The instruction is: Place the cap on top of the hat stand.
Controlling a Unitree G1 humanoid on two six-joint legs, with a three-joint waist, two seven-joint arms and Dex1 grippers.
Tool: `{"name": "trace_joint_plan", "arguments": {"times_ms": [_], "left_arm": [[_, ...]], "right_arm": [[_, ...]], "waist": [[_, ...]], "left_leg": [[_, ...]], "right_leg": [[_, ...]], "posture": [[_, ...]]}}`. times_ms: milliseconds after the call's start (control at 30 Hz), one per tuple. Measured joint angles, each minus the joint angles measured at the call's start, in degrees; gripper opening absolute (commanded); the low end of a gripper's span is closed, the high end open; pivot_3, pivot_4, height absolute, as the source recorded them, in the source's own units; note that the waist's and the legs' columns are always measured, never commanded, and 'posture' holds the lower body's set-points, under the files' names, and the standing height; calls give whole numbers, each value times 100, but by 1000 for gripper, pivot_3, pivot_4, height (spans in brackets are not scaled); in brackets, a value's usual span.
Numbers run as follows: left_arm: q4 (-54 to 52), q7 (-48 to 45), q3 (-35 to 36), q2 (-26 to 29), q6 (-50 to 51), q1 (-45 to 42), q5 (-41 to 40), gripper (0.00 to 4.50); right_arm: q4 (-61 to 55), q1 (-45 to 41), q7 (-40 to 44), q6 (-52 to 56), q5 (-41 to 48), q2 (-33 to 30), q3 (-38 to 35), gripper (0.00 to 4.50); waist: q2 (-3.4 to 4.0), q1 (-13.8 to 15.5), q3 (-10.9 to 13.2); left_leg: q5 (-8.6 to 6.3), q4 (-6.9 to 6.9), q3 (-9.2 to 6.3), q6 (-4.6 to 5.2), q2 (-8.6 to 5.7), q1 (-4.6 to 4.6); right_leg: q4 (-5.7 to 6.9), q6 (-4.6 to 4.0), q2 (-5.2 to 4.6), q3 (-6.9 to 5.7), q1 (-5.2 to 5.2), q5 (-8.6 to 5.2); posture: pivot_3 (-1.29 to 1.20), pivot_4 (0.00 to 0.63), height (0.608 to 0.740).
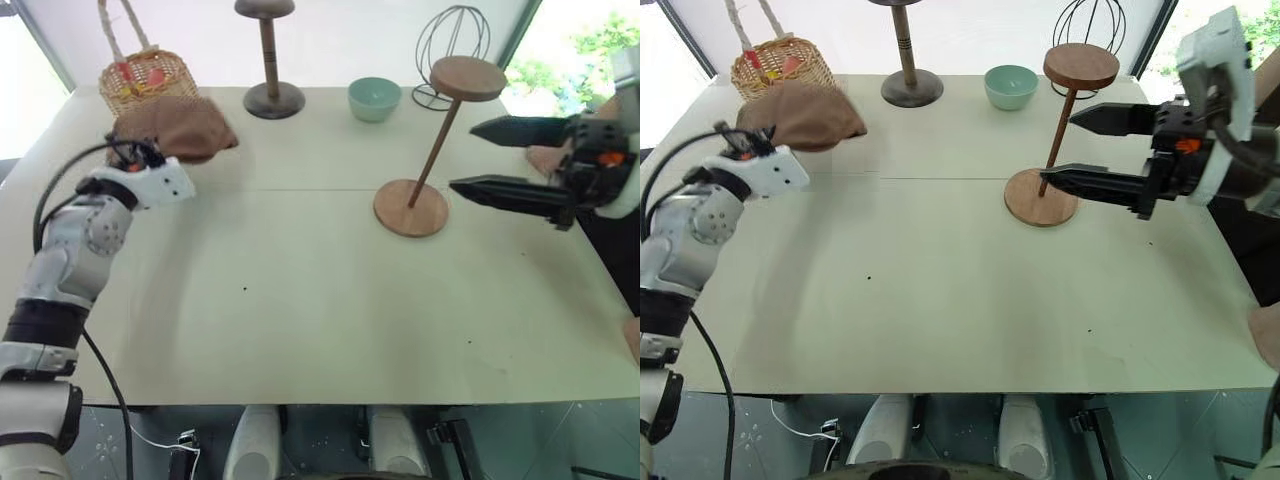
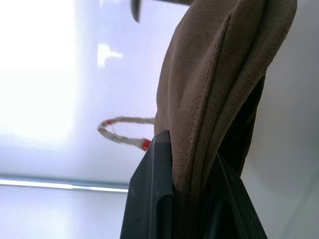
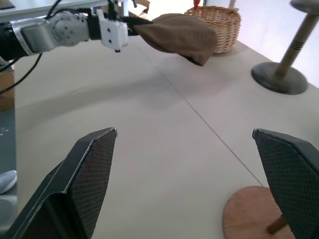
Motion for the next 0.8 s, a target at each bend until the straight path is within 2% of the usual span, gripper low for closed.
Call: {"name": "trace_joint_plan", "arguments": {"times_ms": [233, 467, 600, 800], "left_arm": [[-21, -715, -106, -753, -809, -1879, -757, 23], [755, -1071, -585, -2107, -1590, -3144, -1096, 23], [1235, -1138, -762, -2527, -2195, -3506, -1109, 23], [2028, -1010, -1114, -2855, -2939, -3704, -808, 23]], "right_arm": [[126, 384, 51, -105, -322, -112, -378, 4500], [50, 957, -57, 23, -481, -160, -1275, 4500], [-54, 1196, -183, 169, -477, -157, -1694, 4500], [-343, 1407, -394, 382, -343, -143, -2147, 4500]], "waist": [[0, 0, 0], [0, -35, 0], [1, -35, 0], [2, -32, 0]], "left_leg": [[-2, 13, 0, 5, -3, -3], [-8, 34, 0, 16, -4, -3], [-10, 33, 1, 20, -4, 1], [-11, 36, 0, 21, -4, -1]], "right_leg": [[-3, 25, 0, 1, 8, 13], [-3, 39, 0, 4, 15, 19], [-2, 38, 1, 7, 15, 19], [-3, 35, 0, 8, 15, 17]], "posture": [[0, 150, 728], [0, 150, 728], [0, 150, 728], [0, 150, 728]]}}
